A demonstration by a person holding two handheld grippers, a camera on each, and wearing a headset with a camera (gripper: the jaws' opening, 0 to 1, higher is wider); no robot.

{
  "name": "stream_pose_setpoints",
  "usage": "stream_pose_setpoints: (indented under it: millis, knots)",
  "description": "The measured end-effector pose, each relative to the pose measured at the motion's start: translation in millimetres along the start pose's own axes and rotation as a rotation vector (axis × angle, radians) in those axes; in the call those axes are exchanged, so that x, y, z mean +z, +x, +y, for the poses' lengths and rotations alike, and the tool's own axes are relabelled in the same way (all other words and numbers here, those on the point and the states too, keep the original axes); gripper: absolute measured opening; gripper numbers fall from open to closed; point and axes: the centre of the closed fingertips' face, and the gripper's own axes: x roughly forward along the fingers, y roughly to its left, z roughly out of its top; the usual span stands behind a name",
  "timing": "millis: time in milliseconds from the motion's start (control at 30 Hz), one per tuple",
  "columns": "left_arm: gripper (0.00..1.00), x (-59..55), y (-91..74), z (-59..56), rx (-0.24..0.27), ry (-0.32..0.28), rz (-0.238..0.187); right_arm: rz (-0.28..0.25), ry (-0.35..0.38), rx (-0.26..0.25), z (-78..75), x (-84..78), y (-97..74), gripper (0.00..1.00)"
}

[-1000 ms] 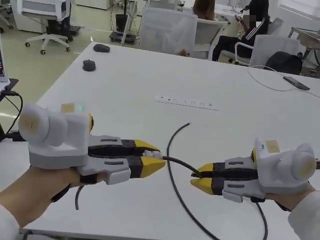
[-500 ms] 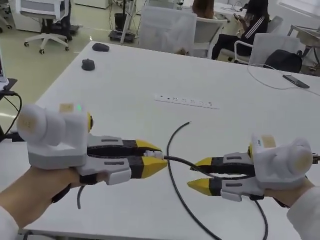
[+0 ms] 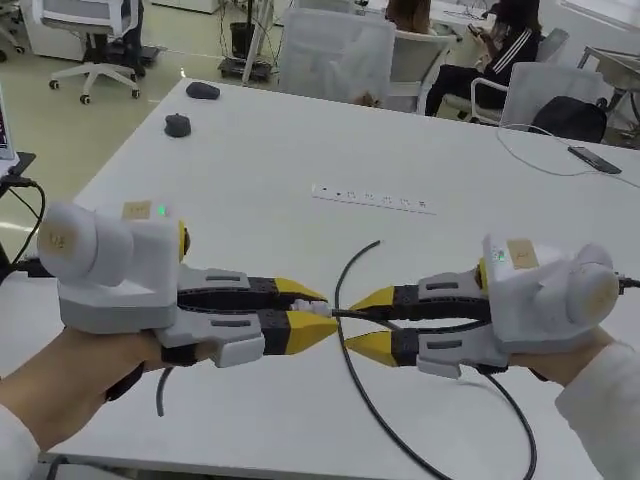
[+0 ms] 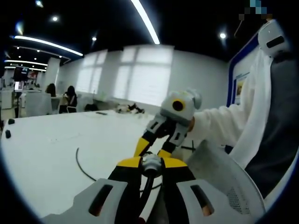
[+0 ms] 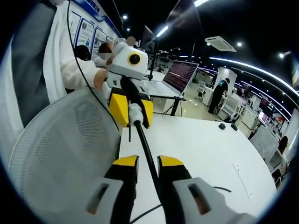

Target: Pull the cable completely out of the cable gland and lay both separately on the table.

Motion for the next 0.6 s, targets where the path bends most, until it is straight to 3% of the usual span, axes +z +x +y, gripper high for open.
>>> stream_pose_setpoints:
  millis: [167, 600]
  knots:
    - [0.17, -0.9, 0.4, -1.3, -0.004, 0.004, 0.005, 0.013, -0.01, 0.018, 0.4, -5.3, 3.1, 0.05]
    - [0.17, -1.5, -0.3, 1.8, 0.009, 0.002, 0.01, 0.003, -0.028, 0.01, 1.6, -6.4, 4.7, 0.03]
